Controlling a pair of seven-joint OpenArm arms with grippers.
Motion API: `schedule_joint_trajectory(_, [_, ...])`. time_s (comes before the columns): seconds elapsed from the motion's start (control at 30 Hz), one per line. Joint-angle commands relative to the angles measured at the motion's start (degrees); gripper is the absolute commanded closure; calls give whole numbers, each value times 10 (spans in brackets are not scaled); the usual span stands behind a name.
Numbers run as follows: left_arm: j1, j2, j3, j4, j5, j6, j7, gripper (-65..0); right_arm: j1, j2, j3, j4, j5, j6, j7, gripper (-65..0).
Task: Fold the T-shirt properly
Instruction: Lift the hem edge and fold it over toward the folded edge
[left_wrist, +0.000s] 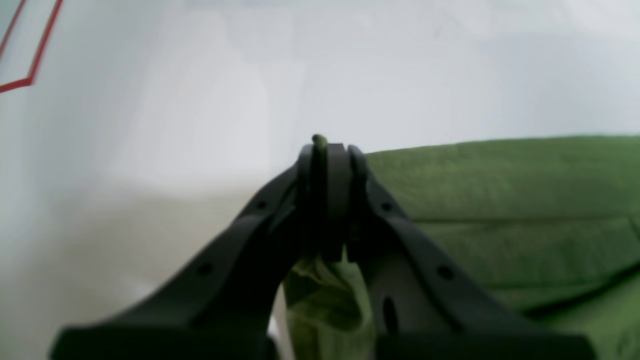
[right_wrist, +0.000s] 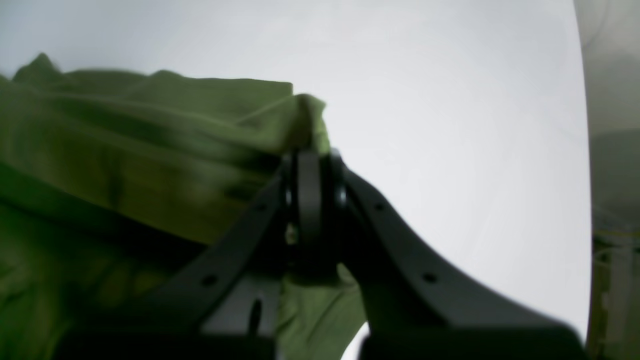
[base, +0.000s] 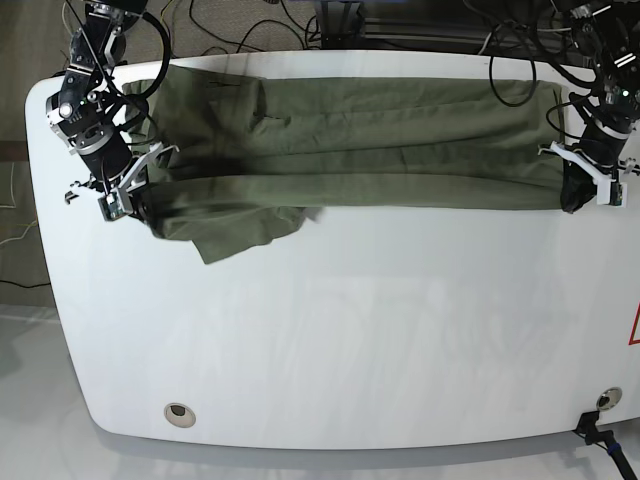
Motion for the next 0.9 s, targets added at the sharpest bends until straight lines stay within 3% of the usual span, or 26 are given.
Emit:
schedule_joint_trajectory(0.0, [8,-9,-13,29,-10,1,-12,0,-12,9,11,35,9,-3,16,0])
schedule_joint_trajectory(0.13, [46,-8,-23,58,-29,1,-12,0,-51,-6,23,82,8,-3,16,0])
schedule_joint_trajectory(0.5, [132,-10,-33,80,-46,1,-12,0,-158,-7,35,105,9,-3,16,0])
schedule_joint_trajectory(0.77, [185,-12,-32,76,-40,1,-12,0,-202,-27,35,99,9,-3,16,0])
schedule_joint_trajectory(0.87, [194,-9,-29,68,-9,1,-12,0,-209,-29,35,91,10,-3,16,0])
